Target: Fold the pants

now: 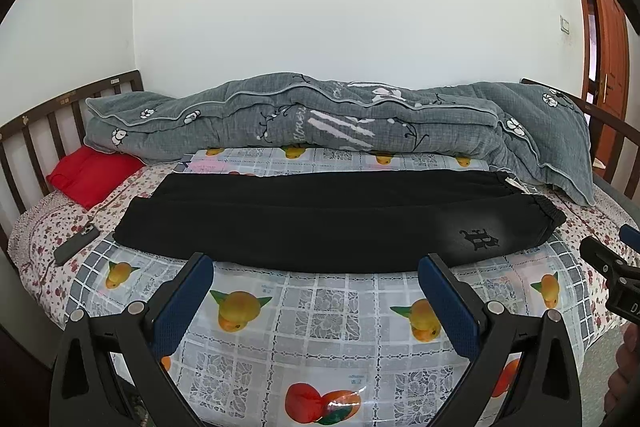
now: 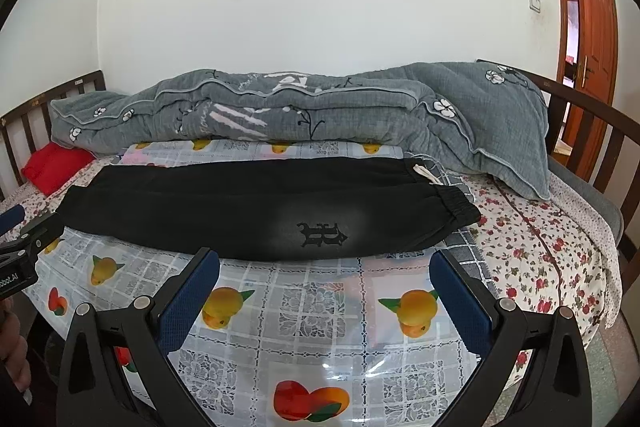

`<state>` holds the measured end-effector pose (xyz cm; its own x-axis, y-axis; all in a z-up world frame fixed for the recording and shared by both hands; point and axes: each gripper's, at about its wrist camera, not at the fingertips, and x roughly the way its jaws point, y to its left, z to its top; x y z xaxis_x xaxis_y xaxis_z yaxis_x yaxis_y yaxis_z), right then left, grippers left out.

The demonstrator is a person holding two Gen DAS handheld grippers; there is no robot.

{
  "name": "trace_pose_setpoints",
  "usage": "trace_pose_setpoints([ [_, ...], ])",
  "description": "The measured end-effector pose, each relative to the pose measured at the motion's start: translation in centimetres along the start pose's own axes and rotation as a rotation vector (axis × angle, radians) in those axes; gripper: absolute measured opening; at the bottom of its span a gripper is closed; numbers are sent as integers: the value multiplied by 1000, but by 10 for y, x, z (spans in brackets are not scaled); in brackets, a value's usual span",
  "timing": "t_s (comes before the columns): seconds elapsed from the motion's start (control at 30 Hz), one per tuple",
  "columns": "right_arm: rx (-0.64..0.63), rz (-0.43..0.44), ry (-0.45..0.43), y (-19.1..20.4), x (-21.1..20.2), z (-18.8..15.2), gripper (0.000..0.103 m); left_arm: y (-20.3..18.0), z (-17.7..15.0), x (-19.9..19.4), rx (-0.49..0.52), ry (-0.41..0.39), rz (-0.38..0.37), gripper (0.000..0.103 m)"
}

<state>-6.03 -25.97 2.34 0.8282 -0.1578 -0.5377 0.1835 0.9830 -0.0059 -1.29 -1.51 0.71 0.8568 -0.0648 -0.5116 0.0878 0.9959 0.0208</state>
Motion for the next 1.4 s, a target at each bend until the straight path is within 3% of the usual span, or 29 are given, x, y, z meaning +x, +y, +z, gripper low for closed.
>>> trace_pose_setpoints([
  [1.4,-8,-8,-23,0,-8,-2,103,3,2,-4,-3,-4,0,103],
])
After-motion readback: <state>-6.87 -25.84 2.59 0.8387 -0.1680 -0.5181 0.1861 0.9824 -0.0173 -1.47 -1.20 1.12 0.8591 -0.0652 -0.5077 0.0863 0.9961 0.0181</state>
